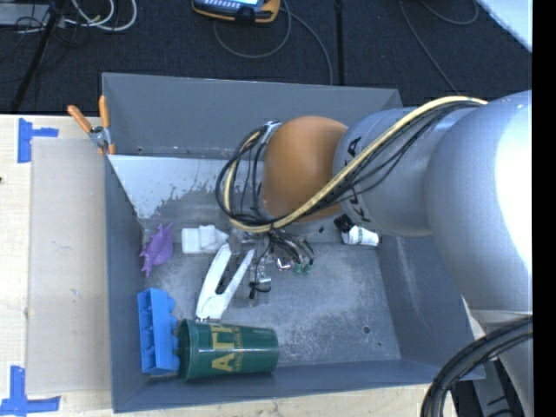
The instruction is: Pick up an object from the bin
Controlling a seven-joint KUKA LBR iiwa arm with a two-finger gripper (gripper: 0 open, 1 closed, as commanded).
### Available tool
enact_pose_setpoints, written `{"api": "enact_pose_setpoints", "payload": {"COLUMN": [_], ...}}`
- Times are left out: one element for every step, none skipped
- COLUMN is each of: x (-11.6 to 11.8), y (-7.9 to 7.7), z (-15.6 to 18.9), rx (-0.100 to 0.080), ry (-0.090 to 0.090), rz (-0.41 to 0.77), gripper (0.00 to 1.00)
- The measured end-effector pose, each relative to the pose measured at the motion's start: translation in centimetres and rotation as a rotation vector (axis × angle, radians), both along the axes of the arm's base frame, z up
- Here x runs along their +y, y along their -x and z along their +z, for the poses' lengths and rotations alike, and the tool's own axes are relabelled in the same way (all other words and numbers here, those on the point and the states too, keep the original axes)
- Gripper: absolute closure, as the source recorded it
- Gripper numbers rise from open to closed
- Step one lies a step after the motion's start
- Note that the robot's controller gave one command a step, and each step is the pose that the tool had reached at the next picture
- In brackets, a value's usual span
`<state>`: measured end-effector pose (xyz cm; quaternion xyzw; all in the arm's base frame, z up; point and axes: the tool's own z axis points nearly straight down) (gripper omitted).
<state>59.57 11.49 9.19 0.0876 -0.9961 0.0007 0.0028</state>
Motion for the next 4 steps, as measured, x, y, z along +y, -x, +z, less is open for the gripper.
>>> {"api": "enact_pose_setpoints", "payload": {"x": [1.9, 2.8, 3.2, 3.2], "y": [-0.8, -1.2, -0.5, -0.5], "z": [-1.0, -1.9, -1.6, -1.6], "rx": [-0.015, -0.009, -0.028, -0.028], "ry": [-0.001, -0.002, -0.002, -0.002], "rz": [0.258, 0.318, 0.586, 0.586], "gripper": [0.0, 0.0, 1.0, 1.0]}}
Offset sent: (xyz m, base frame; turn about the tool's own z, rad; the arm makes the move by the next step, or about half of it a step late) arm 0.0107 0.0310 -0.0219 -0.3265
